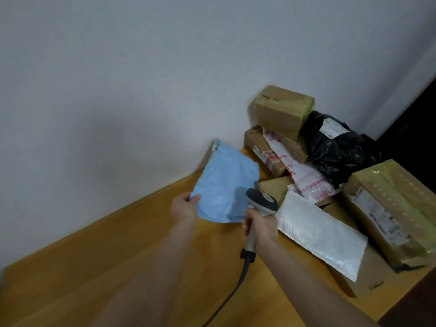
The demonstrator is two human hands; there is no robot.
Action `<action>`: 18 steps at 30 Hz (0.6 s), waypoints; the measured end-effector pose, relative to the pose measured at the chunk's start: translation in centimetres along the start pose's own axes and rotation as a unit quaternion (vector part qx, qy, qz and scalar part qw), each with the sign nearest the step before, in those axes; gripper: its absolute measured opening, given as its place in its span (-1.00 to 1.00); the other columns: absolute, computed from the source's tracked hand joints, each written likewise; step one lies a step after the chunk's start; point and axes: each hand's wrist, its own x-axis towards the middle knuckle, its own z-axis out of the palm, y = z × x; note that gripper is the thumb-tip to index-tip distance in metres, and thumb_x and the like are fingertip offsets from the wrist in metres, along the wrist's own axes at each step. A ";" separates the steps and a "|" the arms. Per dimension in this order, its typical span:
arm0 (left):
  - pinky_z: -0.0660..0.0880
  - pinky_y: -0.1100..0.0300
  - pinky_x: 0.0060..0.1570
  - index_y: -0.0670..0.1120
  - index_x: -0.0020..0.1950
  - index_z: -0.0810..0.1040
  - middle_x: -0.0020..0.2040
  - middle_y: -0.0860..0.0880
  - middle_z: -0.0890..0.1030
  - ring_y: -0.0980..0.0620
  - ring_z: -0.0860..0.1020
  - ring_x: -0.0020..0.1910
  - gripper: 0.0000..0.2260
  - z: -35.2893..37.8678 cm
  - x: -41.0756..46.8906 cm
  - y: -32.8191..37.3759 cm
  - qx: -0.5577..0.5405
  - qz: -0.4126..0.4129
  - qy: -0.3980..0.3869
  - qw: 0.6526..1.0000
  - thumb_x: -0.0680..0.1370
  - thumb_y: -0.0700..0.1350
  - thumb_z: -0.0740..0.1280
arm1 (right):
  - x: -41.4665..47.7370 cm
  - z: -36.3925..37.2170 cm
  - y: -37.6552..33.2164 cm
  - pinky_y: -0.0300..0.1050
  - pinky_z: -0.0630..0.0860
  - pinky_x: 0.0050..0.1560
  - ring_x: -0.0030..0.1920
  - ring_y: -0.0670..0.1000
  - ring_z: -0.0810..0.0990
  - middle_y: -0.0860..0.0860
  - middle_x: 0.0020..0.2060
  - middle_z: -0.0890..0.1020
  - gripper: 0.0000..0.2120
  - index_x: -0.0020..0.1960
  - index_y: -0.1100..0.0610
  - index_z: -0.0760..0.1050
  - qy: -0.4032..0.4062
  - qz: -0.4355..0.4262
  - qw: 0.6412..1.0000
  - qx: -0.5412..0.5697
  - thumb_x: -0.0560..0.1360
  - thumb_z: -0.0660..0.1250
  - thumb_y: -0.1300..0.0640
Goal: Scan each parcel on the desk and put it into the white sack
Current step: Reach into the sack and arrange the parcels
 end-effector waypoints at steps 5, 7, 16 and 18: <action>0.35 0.17 -0.19 -0.11 0.05 0.68 -0.09 -0.10 0.57 -0.10 0.55 -0.12 -0.84 -9.0 0.1 4.5 0.215 0.261 0.096 0.936 0.53 -0.14 0.35 | -3.3 3.1 -1.1 -0.07 0.46 -0.30 -0.47 0.05 0.47 0.13 -0.44 0.56 -0.83 -0.28 0.26 0.50 -0.036 -0.019 0.999 0.000 0.48 0.37 0.26; 0.41 0.09 -0.19 -0.08 0.04 0.69 -0.08 -0.08 0.56 -0.11 0.56 -0.13 -0.85 -11.3 -0.4 4.3 0.289 0.336 0.054 0.895 0.54 -0.13 0.35 | -4.8 4.2 -1.2 -0.05 0.47 -0.28 -0.47 0.05 0.47 0.12 -0.47 0.55 -0.82 -0.29 0.26 0.50 -0.045 -0.031 0.998 -0.002 0.48 0.37 0.25; 0.34 0.33 -0.24 -0.08 0.16 0.64 0.11 -0.04 0.63 -0.01 0.57 0.03 -0.78 -14.0 -2.4 -7.5 0.553 0.171 -0.321 0.750 0.53 -0.14 0.35 | -7.9 4.9 3.4 -0.12 0.41 -0.38 -0.50 0.04 0.44 0.12 -0.49 0.53 -0.81 -0.32 0.26 0.49 -0.034 -0.030 0.999 -0.031 0.46 0.37 0.29; 0.26 0.45 -0.41 -0.13 0.12 0.65 -0.02 -0.08 0.65 0.08 0.53 -0.22 -0.79 -15.0 -2.7 -9.2 0.531 0.148 -0.364 0.751 0.51 -0.16 0.38 | -8.1 5.1 5.0 -0.12 0.41 -0.37 -0.49 0.05 0.45 0.14 -0.47 0.54 -0.81 -0.33 0.26 0.49 -0.029 -0.013 0.999 -0.041 0.44 0.38 0.29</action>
